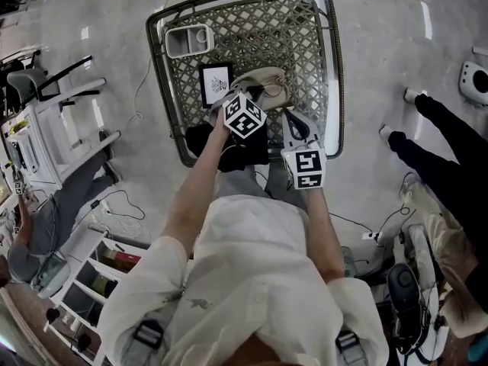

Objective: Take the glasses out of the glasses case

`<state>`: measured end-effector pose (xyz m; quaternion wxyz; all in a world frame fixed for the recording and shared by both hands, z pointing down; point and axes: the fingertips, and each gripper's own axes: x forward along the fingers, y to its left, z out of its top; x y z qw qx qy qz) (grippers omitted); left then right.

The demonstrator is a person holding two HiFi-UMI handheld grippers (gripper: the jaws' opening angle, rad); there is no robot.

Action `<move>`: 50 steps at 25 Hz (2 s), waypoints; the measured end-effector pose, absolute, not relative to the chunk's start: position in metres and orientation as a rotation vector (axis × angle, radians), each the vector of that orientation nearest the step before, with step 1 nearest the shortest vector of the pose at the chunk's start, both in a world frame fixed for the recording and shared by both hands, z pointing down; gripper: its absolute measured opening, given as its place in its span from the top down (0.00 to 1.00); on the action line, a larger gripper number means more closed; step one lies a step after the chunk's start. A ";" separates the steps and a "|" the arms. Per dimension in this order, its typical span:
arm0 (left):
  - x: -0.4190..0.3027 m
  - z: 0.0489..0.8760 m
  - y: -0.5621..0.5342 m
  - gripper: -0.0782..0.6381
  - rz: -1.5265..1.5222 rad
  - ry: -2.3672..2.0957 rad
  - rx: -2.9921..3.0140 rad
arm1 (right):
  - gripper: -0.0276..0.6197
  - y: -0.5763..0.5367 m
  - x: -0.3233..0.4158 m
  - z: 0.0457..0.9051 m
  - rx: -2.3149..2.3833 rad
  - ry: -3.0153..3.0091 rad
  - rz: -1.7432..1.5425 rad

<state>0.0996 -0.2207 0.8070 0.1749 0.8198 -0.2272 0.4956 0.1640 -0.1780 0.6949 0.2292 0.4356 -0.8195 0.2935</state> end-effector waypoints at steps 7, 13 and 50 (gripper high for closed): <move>0.103 0.789 -0.225 0.85 1.352 -0.672 2.376 | 0.95 -0.177 0.161 0.689 1.230 -2.261 0.787; 0.103 0.767 -0.226 0.85 1.288 -0.698 2.425 | 0.95 -0.174 0.158 0.681 1.262 -2.251 0.761; 0.034 0.524 -0.204 0.85 0.648 -1.088 2.713 | 0.95 -0.175 0.118 0.520 1.356 -2.416 0.319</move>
